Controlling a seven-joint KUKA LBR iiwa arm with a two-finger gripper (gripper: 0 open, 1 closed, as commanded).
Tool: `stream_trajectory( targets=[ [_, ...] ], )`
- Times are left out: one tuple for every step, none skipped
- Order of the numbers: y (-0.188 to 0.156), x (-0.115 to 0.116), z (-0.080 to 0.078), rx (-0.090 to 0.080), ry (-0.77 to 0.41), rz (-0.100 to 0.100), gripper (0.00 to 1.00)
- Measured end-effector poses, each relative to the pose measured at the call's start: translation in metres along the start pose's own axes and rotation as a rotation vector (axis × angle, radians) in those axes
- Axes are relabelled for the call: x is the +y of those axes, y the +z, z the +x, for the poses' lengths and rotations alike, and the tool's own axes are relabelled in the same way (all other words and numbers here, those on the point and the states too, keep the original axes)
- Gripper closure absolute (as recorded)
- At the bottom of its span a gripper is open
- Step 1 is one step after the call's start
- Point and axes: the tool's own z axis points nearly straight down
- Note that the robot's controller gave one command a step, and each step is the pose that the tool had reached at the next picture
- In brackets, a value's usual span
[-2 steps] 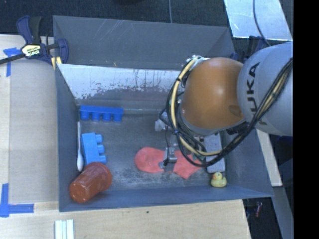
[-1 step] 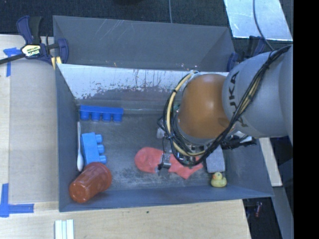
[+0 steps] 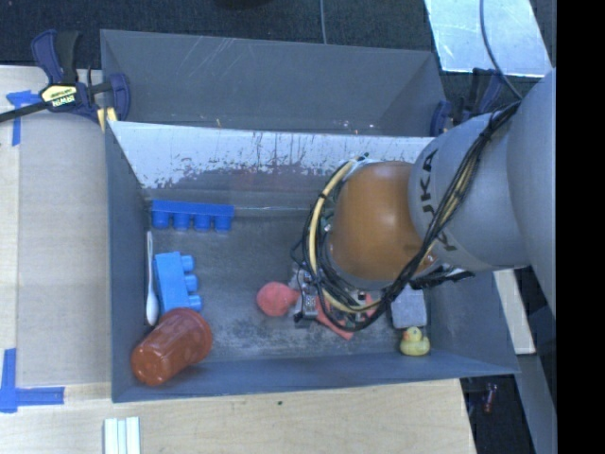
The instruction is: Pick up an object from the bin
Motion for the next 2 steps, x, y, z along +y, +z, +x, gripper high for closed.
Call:
stream_trajectory(
  targets=[
    [-0.013, 0.002, 0.002, -0.006, -0.066, -0.001, 1.0],
    [-0.075, 0.007, -0.013, 0.001, -0.078, 0.0, 1.0]
  ],
)
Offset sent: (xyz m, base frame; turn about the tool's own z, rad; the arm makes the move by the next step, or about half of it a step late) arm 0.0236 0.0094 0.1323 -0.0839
